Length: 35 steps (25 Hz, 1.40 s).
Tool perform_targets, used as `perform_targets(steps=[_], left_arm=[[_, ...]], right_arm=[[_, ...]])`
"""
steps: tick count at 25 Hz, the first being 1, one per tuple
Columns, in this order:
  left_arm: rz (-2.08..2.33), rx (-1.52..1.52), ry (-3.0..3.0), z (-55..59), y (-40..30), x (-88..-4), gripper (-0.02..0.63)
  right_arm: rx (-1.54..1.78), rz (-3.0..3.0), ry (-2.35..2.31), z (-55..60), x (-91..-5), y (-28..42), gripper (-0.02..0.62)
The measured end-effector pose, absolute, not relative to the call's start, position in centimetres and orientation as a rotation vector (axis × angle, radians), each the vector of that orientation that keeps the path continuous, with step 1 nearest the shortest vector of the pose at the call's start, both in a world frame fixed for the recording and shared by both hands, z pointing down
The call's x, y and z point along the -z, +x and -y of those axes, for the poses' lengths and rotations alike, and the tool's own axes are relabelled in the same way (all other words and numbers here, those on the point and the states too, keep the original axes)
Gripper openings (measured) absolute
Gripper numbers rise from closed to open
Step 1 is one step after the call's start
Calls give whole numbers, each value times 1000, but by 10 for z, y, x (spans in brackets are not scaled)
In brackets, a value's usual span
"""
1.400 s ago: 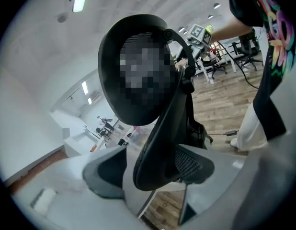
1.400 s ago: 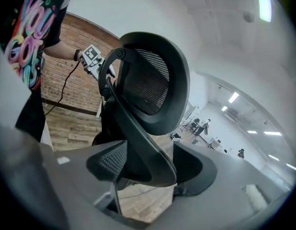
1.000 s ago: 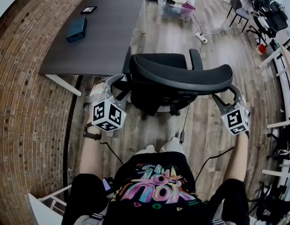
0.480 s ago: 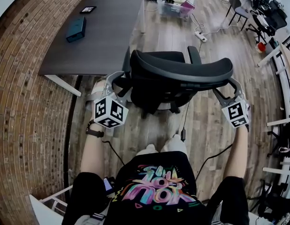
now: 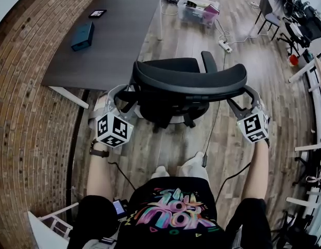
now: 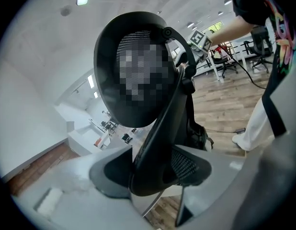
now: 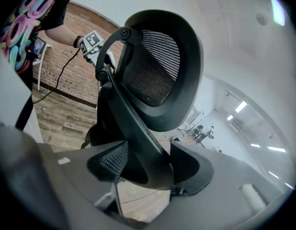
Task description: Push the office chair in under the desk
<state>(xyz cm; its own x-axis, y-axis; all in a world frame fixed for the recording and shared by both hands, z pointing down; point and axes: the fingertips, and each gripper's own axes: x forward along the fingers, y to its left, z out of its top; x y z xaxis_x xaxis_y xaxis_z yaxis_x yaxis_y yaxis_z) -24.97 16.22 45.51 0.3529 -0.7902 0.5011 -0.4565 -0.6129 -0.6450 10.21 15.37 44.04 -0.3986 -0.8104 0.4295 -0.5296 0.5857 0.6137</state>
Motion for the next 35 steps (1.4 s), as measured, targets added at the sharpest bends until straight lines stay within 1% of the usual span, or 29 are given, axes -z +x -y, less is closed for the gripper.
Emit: perform_targets(steps=[21,35], left_arm=[[-1297,1211,-2171,-78,-152,-461,250],[-1348,1259,-2150,-9,-126,-462,250]], right_arm=[[569,2241,893,-9,-439,199,279],[556,2275,844,78,-439,219,281]])
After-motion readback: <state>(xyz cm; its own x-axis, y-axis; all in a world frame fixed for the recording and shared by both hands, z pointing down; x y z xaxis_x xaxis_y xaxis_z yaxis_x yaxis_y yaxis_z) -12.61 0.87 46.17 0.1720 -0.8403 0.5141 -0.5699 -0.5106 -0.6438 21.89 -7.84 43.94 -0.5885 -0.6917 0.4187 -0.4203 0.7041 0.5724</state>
